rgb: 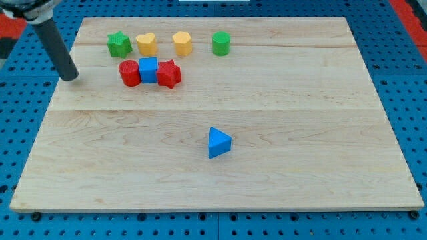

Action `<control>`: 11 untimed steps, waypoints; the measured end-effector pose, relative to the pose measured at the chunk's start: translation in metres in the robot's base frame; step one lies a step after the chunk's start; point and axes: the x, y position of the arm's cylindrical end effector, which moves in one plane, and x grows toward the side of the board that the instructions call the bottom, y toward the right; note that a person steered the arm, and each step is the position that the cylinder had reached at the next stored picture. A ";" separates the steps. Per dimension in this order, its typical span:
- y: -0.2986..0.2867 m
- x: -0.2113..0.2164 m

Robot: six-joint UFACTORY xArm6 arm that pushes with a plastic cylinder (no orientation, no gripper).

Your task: Place the blue cube left to the blue triangle

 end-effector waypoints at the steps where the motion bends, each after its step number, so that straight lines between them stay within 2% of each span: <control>1: 0.010 -0.023; 5: 0.156 -0.021; 6: 0.181 -0.004; 10: 0.230 0.114; 11: 0.207 0.117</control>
